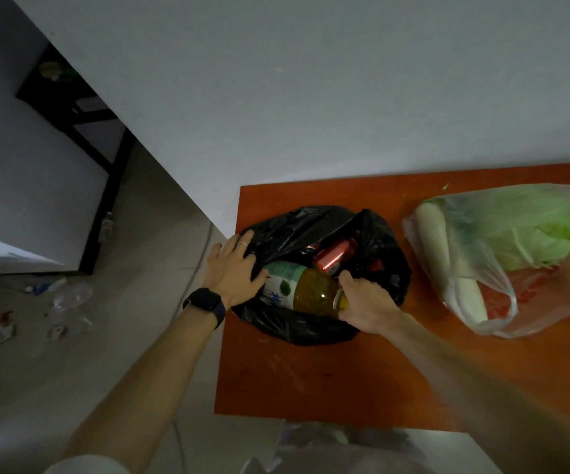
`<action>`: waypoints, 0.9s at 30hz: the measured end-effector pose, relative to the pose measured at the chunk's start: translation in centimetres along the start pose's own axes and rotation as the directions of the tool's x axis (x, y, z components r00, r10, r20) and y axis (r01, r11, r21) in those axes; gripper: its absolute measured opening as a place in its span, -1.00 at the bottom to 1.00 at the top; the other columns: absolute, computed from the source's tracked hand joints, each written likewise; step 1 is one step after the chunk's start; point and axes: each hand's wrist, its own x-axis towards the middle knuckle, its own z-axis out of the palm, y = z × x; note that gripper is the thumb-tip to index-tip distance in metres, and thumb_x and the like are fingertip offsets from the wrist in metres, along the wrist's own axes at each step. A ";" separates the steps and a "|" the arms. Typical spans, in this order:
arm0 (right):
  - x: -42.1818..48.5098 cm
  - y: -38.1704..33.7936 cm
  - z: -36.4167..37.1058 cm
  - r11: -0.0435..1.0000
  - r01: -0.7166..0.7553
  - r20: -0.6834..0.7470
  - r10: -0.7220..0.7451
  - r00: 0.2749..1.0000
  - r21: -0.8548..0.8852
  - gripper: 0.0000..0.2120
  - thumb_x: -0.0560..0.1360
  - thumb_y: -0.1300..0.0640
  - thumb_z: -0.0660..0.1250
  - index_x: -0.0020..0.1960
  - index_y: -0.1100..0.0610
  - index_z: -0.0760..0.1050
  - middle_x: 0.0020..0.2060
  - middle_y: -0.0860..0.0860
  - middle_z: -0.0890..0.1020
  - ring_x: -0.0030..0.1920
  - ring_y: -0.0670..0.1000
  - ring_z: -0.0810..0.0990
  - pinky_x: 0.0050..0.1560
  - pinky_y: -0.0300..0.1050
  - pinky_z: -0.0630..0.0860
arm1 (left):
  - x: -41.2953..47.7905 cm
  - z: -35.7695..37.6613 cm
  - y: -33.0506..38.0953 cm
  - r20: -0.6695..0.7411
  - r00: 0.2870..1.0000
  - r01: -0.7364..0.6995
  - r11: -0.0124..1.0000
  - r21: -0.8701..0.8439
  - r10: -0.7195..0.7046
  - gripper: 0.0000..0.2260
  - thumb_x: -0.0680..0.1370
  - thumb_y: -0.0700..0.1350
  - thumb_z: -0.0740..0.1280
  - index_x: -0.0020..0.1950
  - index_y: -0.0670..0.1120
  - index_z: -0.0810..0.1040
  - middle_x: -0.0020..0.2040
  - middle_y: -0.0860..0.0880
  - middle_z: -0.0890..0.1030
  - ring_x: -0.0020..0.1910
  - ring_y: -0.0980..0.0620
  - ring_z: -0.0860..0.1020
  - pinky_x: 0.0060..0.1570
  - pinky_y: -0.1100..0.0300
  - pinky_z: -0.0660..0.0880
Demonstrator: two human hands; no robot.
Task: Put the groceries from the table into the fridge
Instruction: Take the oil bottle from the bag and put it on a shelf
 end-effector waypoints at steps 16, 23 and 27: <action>-5.6 -5.9 -10.3 0.985 -0.006 -0.261 0.052 0.964 0.174 -0.63 0.49 -0.08 0.44 0.24 -0.13 0.42 -0.17 -0.21 0.57 -0.22 -0.23 0.53 -0.34 -0.36 0.39 | -0.3 -2.1 2.5 -0.107 0.920 -0.385 0.818 -0.427 0.377 -0.08 0.38 0.27 0.43 0.61 0.09 0.05 0.59 0.01 0.13 0.58 -0.01 0.02 0.54 -0.04 -0.02; -6.1 -5.3 -9.9 0.935 -0.018 -0.338 0.145 0.930 0.353 -0.58 0.42 0.00 0.55 0.22 -0.15 0.52 0.01 -0.21 0.62 -0.01 -0.20 0.57 -0.20 -0.50 0.41 | 0.6 -2.4 6.1 -0.011 0.934 -0.280 0.714 -0.641 0.357 0.01 0.26 0.34 0.52 0.52 0.26 -0.02 0.43 0.01 0.33 0.36 -0.08 0.37 0.29 -0.08 0.44; -7.0 -4.3 -8.7 0.902 -0.032 -0.376 0.212 0.902 0.431 -0.59 0.40 0.00 0.57 0.19 -0.15 0.54 -0.01 -0.29 0.62 0.01 -0.28 0.58 -0.18 -0.51 0.44 | 1.4 -2.5 6.6 -0.044 0.897 -0.393 0.748 -0.534 0.440 -0.03 0.29 0.36 0.48 0.54 0.19 0.02 0.41 0.01 0.37 0.30 -0.07 0.44 0.19 -0.01 0.51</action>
